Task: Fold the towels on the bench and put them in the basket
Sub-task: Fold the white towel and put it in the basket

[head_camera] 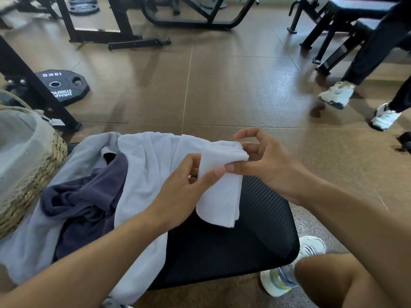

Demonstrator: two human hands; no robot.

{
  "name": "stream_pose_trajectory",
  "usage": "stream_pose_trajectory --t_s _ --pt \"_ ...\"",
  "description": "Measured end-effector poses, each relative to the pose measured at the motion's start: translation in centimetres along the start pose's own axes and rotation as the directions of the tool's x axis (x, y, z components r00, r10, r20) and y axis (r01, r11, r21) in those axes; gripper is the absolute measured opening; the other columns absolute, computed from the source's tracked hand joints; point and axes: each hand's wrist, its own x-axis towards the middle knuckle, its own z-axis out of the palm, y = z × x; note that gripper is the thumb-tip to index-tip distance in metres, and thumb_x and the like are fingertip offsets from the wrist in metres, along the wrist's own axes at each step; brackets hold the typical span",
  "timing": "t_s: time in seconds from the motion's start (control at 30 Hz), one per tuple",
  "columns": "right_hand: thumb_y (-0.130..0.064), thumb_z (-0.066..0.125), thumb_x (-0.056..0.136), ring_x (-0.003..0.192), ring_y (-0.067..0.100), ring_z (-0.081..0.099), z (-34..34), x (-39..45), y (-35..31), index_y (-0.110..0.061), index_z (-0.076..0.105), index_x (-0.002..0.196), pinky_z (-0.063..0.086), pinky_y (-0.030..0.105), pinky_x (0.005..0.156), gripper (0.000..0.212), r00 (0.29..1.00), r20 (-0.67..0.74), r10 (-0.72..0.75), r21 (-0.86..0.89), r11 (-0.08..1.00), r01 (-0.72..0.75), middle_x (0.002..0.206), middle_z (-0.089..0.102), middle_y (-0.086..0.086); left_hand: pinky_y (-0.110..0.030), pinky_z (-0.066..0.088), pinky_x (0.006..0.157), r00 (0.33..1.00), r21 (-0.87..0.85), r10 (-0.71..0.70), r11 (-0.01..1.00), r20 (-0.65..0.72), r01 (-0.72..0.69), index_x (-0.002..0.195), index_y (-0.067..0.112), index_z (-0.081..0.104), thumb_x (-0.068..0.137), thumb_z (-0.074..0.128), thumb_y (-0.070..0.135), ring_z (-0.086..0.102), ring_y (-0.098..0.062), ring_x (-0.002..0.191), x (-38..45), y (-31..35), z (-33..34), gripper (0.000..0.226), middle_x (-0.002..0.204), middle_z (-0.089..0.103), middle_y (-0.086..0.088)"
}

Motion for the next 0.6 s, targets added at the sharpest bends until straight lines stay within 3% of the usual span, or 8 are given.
stream_pose_trajectory --t_s 0.13,0.27,0.43,0.5,0.6 --pt "-0.020 0.083 0.072 0.102 0.024 0.073 1.1 -0.4 -0.7 -0.020 0.050 0.124 0.056 0.047 0.097 0.061 0.995 0.080 -0.065 -0.105 0.992 0.074 0.115 0.076 -0.005 -0.018 0.055 0.084 0.979 0.082 0.162 0.985 -0.124 -0.152 0.122 0.033 0.059 0.076 0.074 0.063 0.066 -0.005 0.105 0.0 0.9 -0.6 0.056 0.113 0.069 0.018" --pt "-0.013 0.080 0.082 0.106 0.011 0.072 2.1 -0.6 -0.5 -0.021 0.049 0.132 0.055 0.038 0.100 0.059 0.992 0.097 -0.081 -0.158 0.983 0.096 0.124 0.072 -0.012 -0.014 0.053 0.070 0.973 0.103 0.189 0.979 -0.130 -0.176 0.112 0.026 0.064 0.076 0.077 0.047 0.068 -0.003 0.091 -0.1 1.2 -1.2 0.044 0.098 0.071 0.015" --pt "-0.038 0.084 0.079 0.113 0.001 0.066 2.8 0.1 0.2 -0.031 0.060 0.134 0.051 0.037 0.105 0.060 0.999 0.006 -0.049 -0.279 0.959 0.049 0.124 0.070 -0.017 -0.013 0.048 0.067 0.967 0.192 0.148 0.975 -0.206 -0.109 0.102 0.031 0.064 0.078 0.063 0.059 0.064 -0.001 0.083 0.6 0.8 -2.7 0.038 0.091 0.067 0.014" --pt "-0.043 0.077 0.085 0.116 -0.005 0.062 3.6 0.3 0.7 -0.035 0.061 0.136 0.051 0.035 0.106 0.054 0.999 0.004 -0.043 -0.333 0.942 0.042 0.126 0.068 -0.023 -0.017 0.051 0.069 0.962 0.191 0.119 0.979 -0.244 -0.073 0.104 0.028 0.064 0.081 0.059 0.060 0.066 -0.007 0.087 0.8 0.4 -3.0 0.040 0.095 0.068 0.011" --pt "-0.051 0.059 0.097 0.125 -0.005 0.056 5.3 0.4 1.5 -0.040 0.047 0.148 0.049 0.030 0.106 0.054 0.999 0.020 -0.033 -0.380 0.924 0.038 0.139 0.060 -0.023 -0.030 0.058 0.074 0.960 0.176 0.067 0.984 -0.270 -0.020 0.104 0.029 0.063 0.091 0.059 0.054 0.066 -0.011 0.090 0.8 -0.1 -3.3 0.029 0.097 0.068 0.009"
